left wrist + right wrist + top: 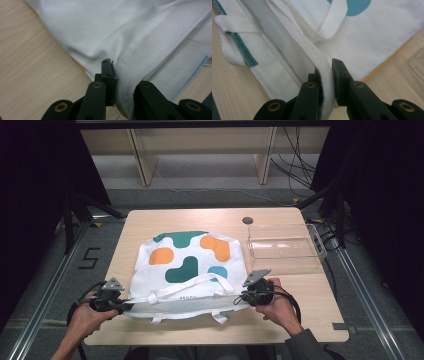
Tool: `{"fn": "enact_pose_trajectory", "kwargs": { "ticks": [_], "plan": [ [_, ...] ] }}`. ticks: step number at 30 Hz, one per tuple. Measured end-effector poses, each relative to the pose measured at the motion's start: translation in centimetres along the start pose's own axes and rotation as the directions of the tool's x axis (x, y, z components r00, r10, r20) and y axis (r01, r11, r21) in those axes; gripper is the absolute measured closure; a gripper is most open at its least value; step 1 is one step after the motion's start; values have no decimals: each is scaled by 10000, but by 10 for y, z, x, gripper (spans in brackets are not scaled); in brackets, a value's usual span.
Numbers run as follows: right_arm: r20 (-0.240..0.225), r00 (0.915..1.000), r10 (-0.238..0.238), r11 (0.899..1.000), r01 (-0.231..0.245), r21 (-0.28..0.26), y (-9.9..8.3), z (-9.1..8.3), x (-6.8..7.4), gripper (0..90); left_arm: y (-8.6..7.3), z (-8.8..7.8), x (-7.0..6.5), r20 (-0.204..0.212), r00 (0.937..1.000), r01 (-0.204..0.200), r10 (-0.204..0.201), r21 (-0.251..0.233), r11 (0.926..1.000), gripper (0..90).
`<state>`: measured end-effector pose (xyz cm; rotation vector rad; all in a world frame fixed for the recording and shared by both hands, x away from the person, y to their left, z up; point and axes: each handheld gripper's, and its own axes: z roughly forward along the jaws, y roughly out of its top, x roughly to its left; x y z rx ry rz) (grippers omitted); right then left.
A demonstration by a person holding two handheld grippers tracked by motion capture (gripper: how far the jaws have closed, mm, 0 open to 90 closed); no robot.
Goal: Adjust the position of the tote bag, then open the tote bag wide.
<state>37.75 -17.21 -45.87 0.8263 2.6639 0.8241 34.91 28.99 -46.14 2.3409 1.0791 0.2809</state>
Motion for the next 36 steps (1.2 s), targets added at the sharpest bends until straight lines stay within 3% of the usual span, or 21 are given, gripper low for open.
{"fn": "enact_pose_trajectory", "kwargs": {
  "ticks": [1,3,5,6,7,8,10,11,12,13,18,20,21,22,29,30,36],
  "plan": [
    [51,9998,-179,9998,179,-58,0,-1,-2,837,0,-3,1,128,9997,-219,217,209,9995,828],
    [36,9999,-118,9999,118,-54,1,-5,0,837,0,-6,0,162,9997,-161,157,271,9995,828],
    [57,9998,-191,9997,192,-156,3,-9,1,837,1,-6,-2,64,10000,-55,55,-62,10000,828],
    [51,9986,-528,9983,529,-244,5,-12,0,838,2,-10,-1,177,9990,-407,402,272,9988,829],
    [51,9986,-528,9983,529,-244,5,-12,0,838,3,-12,-1,254,9990,-370,362,329,9988,829],
    [114,9985,-534,9983,537,-217,6,-14,0,839,3,-12,-2,199,9993,-316,314,105,9994,830],
    [-1,9986,-529,9984,529,-222,8,-16,-1,840,6,-17,0,188,9990,-396,393,123,9991,831],
    [-109,9985,-542,9984,540,-173,10,-18,-2,842,7,-16,-2,184,9998,-76,79,-162,9998,832],
    [-26,9982,-606,9979,605,-216,11,-19,-3,843,9,-20,1,367,9986,-397,389,210,9990,832],
    [-74,9983,-584,9981,582,-178,13,-21,-3,845,11,-22,1,391,9984,-407,396,257,9988,833],
    [-94,9951,-980,9952,979,-92,30,-35,-11,853,20,-34,2,391,9979,-513,511,52,9987,836],
    [-110,9926,-1207,9926,1206,-165,40,-44,-16,856,28,-43,4,398,9969,-678,676,39,9977,836],
    [-104,9941,-1080,9941,1079,-90,46,-50,-16,857,32,-47,3,400,9977,-545,548,-89,9985,837],
    [-71,9930,-1177,9930,1177,-15,52,-56,-17,858,37,-54,4,358,9965,-763,762,13,9971,838],
    [147,9904,-1372,9904,1374,-130,95,-101,-32,861,75,-96,12,321,9965,-766,775,-290,9966,841],
    [149,9859,-1664,9858,1667,-191,103,-106,-35,861,81,-102,14,341,9957,-850,861,-333,9958,842],
    [122,9897,-1426,9896,1428,-151,139,-139,-50,866,115,-135,22,185,9948,-997,1005,-397,9942,850]
  ]
}}
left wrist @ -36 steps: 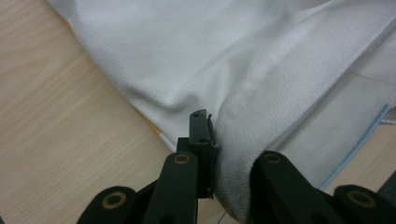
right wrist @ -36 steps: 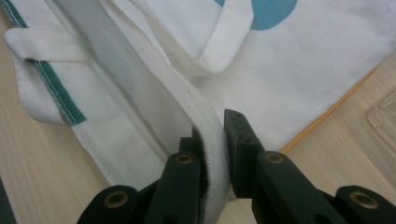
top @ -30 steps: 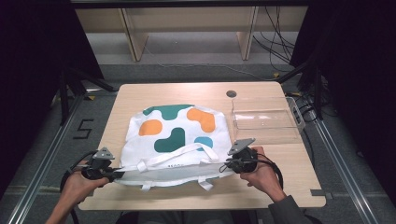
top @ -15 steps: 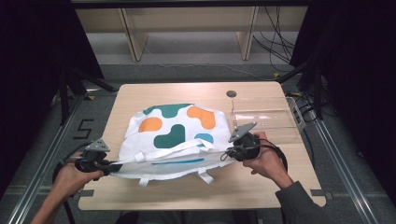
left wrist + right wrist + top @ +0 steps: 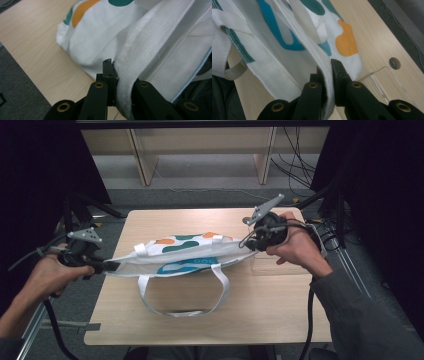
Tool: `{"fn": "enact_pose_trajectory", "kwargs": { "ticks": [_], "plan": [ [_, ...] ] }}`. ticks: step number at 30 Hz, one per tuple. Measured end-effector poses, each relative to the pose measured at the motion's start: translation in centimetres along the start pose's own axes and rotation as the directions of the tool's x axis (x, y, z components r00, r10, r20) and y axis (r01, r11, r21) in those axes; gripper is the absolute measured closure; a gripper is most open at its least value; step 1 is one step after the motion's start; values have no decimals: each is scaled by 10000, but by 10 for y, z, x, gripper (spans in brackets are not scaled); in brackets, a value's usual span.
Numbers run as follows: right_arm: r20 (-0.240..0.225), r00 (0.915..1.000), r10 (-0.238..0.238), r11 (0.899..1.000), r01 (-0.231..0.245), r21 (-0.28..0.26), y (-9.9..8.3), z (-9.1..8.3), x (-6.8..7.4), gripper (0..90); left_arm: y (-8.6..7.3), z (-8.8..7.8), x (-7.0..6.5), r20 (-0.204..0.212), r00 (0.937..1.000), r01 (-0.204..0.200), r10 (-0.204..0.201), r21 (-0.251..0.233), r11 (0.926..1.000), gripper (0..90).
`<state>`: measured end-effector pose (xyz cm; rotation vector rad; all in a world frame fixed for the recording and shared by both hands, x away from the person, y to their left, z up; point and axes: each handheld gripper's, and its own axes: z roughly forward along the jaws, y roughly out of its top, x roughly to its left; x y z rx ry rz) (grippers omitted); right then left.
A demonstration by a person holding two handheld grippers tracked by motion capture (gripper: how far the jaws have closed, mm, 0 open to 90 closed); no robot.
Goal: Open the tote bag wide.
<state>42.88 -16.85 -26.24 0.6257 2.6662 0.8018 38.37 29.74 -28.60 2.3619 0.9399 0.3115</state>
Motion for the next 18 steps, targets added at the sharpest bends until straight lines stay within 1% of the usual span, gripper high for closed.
{"fn": "enact_pose_trajectory", "kwargs": {
  "ticks": [1,2,3,4,5,8,9,10,11,12,13,14,16,17,18],
  "plan": [
    [-40,9999,145,9999,-145,64,5,-5,-2,866,5,-5,2,-25,10000,-18,18,-19,10000,851],
    [-56,9999,91,9999,-91,-96,9,-8,-6,867,11,-9,3,-92,10000,-36,35,-28,10000,853],
    [-98,9999,119,9999,-119,4,14,-12,-8,868,15,-14,5,-123,9999,-98,98,-16,10000,853],
    [-74,9996,284,9994,-282,198,19,-17,-9,870,20,-18,6,-131,9998,-149,150,48,9999,854],
    [-15,10000,35,9999,-34,168,23,-20,-12,871,24,-22,7,-178,9998,-94,93,-34,9999,854],
    [62,10000,-29,9998,28,203,34,-30,-17,873,35,-33,10,-288,9996,-78,80,80,9999,857],
    [71,9995,-298,9995,297,104,38,-32,-20,874,38,-36,10,-324,9995,-43,47,107,9999,858],
    [60,10000,-54,9998,53,168,41,-35,-19,874,41,-40,11,-421,9991,-87,91,104,9999,858],
    [101,9999,-70,9998,68,185,45,-38,-20,875,43,-44,12,-398,9992,-9,14,130,9999,859],
    [99,9995,-301,9994,300,154,48,-40,-23,876,45,-47,13,-408,9992,-21,25,108,9999,860],
    [83,9999,-137,9997,135,201,51,-42,-22,877,48,-49,13,-460,9989,7,-4,75,10000,860],
    [102,9998,-172,9996,170,213,53,-45,-23,877,50,-52,16,-487,9984,-278,283,96,9996,860],
    [75,9999,-133,9996,131,267,58,-49,-23,878,54,-57,15,-654,9976,-216,224,132,9997,861],
    [73,9997,-248,9994,246,246,60,-50,-24,878,55,-59,16,-603,9977,-290,299,164,9994,861],
    [74,9995,-296,9993,294,237,62,-52,-24,879,57,-61,16,-633,9976,-280,286,107,9996,861]
  ]
}}
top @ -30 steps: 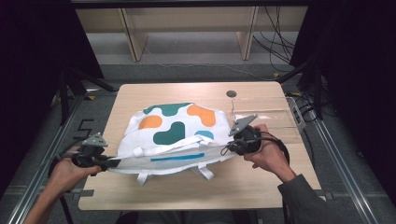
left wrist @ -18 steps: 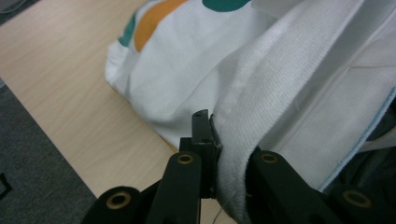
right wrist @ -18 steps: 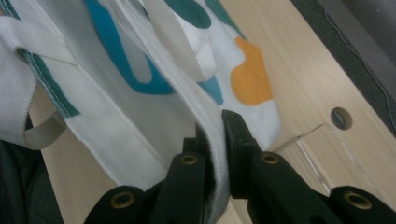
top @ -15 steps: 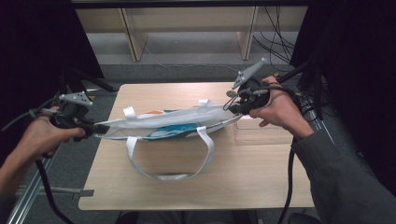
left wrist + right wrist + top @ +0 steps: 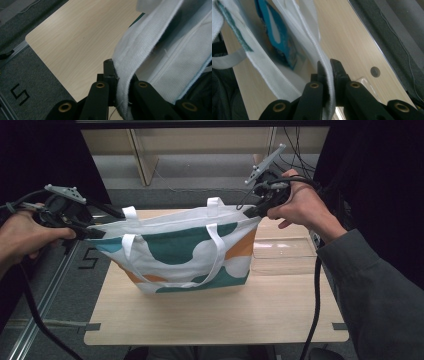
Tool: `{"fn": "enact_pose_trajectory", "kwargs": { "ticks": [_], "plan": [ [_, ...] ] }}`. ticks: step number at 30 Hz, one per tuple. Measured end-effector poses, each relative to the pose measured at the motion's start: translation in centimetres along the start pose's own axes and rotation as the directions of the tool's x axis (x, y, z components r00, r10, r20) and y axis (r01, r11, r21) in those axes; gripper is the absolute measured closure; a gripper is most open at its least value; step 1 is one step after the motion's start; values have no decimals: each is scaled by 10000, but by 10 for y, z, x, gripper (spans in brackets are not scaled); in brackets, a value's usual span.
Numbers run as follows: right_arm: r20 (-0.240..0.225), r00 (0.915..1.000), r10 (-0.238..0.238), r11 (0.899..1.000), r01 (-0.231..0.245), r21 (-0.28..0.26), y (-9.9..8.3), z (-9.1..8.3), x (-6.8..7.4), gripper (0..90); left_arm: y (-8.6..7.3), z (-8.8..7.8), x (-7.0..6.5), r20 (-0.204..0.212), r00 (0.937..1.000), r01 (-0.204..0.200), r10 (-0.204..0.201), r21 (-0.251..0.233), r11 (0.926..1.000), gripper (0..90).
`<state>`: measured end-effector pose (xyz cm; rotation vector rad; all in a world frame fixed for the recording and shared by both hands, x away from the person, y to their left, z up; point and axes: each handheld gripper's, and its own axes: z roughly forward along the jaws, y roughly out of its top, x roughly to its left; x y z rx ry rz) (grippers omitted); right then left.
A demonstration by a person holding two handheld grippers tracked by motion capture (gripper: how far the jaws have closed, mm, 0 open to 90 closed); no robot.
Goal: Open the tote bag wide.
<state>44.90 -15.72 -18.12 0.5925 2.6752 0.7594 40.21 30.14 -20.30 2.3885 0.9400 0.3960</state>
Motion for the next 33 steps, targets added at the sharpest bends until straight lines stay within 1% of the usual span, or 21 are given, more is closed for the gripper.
{"fn": "enact_pose_trajectory", "kwargs": {
  "ticks": [1,2,4,5,6,7,9,10,11,15,16,18,20,21,22,23,24,25,29,30,33],
  "plan": [
    [-41,9998,-209,9998,208,-28,2,-1,-2,879,1,-1,0,-55,10000,38,-39,-77,10000,861],
    [-86,10000,-43,10000,42,-39,2,-3,-1,879,2,-3,2,-13,10000,-65,65,-15,10000,861],
    [-125,9999,52,10000,-52,-10,3,-5,1,879,1,-3,1,-8,9998,221,-221,80,9997,861],
    [-195,9998,9,10000,-10,-23,2,-5,1,879,1,-3,3,-16,10000,-37,37,-23,10000,861],
    [-326,9994,64,10000,-63,41,1,-4,2,879,0,-1,1,-19,9995,309,-309,-13,9995,861],
    [-356,9993,86,9999,-83,63,0,-3,2,879,-1,2,4,15,10000,14,-14,25,10000,861],
    [-522,9986,74,9998,-64,178,-5,3,3,879,-3,10,5,-115,9999,30,-32,-122,9999,860],
    [-503,9983,297,9992,-283,268,-7,6,4,879,-3,12,5,-31,9997,258,-258,-47,9997,860],
    [-481,9986,211,9994,-197,289,-9,10,3,879,-3,15,7,-197,9997,117,-124,-364,9993,860],
    [-510,9981,358,9993,-350,159,-16,17,-1,879,-2,25,9,-143,9999,53,-57,-282,9996,859],
    [-505,9979,400,9990,-389,224,-18,19,-1,878,-2,27,8,-61,9999,100,-100,-75,9999,859],
    [-431,9983,380,9987,-365,354,-22,25,-1,878,-3,33,5,-74,9999,-88,89,151,9998,859],
    [-437,9979,478,9982,-462,370,-26,30,-1,878,-7,39,4,33,10000,-44,43,260,9997,858],
    [-438,9986,-306,9995,308,35,-27,35,-7,878,-9,43,4,112,9999,-11,7,323,9995,858],
    [-514,9975,487,9983,-470,330,-30,36,-2,878,-12,47,3,151,9999,-57,51,412,9991,858],
    [-567,9970,522,9981,-502,361,-33,40,-2,878,-15,52,1,174,9998,-119,109,581,9982,858],
    [-567,9983,163,9994,-146,319,-35,44,-3,878,-18,57,-1,265,9995,-217,197,772,9968,858],
    [-581,9969,539,9973,-508,537,-38,47,1,878,-22,62,-4,395,9990,-229,193,916,9955,858],
    [-707,9962,503,9955,-444,833,-49,63,5,877,-35,81,-10,590,9982,-178,107,1215,9924,856],
    [-738,9960,498,9957,-438,816,-50,65,5,877,-37,84,-11,583,9980,-315,246,1200,9923,856],
    [-740,9959,514,9953,-450,859,-55,72,8,877,-45,90,-14,705,9974,-233,149,1195,9926,856]
  ]
}}
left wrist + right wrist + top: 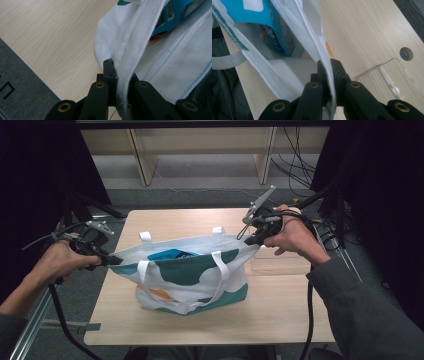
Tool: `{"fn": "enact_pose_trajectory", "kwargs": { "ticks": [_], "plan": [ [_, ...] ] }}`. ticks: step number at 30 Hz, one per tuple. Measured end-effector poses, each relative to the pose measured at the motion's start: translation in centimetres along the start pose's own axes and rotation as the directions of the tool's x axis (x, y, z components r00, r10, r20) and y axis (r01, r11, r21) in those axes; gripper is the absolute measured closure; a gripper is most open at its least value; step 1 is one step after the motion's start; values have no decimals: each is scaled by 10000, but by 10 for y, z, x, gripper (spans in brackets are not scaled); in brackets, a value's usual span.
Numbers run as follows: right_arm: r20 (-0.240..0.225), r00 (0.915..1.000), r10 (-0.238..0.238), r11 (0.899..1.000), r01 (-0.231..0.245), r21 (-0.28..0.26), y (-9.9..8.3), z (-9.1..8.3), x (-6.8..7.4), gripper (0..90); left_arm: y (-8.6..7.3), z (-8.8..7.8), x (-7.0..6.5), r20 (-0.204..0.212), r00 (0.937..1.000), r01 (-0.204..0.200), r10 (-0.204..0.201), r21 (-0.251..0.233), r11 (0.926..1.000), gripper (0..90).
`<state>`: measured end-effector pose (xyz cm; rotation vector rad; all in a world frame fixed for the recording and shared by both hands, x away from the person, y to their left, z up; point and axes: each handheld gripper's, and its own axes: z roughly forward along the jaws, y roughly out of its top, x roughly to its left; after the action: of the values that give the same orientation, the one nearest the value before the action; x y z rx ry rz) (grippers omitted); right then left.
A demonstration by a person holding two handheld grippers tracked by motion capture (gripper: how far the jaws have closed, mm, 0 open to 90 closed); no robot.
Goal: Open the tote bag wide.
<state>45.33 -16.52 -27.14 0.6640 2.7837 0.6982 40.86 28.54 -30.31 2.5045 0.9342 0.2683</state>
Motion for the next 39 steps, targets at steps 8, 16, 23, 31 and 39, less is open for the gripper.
{"fn": "enact_pose_trajectory", "kwargs": {
  "ticks": [8,16,23,31,39],
  "plan": [
    [-123,9999,97,9997,-94,209,-16,23,4,876,-14,23,-5,336,9994,87,-91,134,9999,855],
    [-478,9982,359,9988,-343,342,-37,52,8,876,-29,59,-2,709,9965,427,-437,161,9990,855],
    [-453,9972,588,9977,-572,364,-49,71,14,876,-41,86,-1,846,9941,678,-683,92,9977,855],
    [-465,9955,828,9961,-813,344,-66,101,20,876,-55,113,3,859,9909,1047,-1038,-65,9945,855],
    [-554,9893,1348,9904,-1328,380,-87,132,24,876,-63,139,4,838,9888,1242,-1238,10,9923,855]
  ]
}}
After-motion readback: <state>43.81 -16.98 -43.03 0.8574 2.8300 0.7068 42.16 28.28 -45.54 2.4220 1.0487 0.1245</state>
